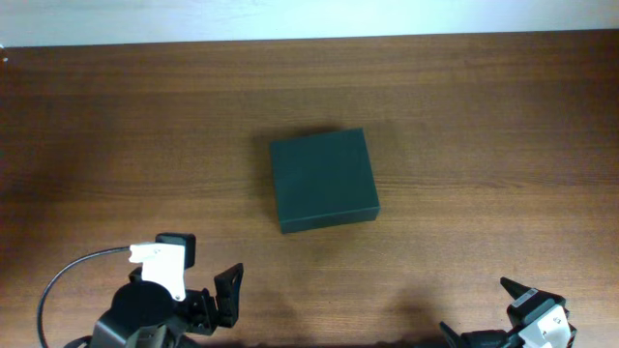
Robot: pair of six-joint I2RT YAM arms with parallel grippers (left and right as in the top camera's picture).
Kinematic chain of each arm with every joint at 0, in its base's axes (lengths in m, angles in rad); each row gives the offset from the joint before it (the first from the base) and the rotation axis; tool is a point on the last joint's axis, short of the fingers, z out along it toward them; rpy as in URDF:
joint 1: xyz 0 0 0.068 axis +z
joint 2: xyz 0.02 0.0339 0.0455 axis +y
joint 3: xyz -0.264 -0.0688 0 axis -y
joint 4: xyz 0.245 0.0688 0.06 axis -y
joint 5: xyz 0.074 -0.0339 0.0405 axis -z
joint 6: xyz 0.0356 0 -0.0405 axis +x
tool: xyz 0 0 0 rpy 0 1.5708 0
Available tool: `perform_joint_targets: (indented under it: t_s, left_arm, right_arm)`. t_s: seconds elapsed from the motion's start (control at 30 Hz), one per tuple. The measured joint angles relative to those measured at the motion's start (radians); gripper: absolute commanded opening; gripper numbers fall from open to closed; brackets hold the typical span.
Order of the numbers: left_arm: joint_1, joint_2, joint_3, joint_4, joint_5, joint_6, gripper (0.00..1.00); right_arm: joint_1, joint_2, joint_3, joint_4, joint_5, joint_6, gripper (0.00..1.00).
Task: Pack container
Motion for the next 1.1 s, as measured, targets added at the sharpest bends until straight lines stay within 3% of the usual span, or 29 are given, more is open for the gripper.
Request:
perform_joint_targets:
  t_s: [0.4,0.73,0.9,1.1]
  left_arm:
    - [-0.001,0.000,0.000,0.010,-0.019,0.001,0.99]
    - [0.009,0.000,-0.005,0.095,-0.285,0.005,0.99]
    - [0.127,0.000,-0.062,0.163,-0.401,0.005,0.99]
    - [0.349,-0.002,-0.162,0.284,-0.391,0.024,0.99]
  right_arm:
    - [0.000,0.000,0.000,0.000,0.000,0.000,0.99]
    - [0.000,0.000,0.000,0.000,0.000,0.000,0.99]
    - [0.000,0.000,-0.001,0.000,0.000,0.000,0.99]
    - [0.000,0.000,-0.001,0.000,0.000,0.000,0.99]
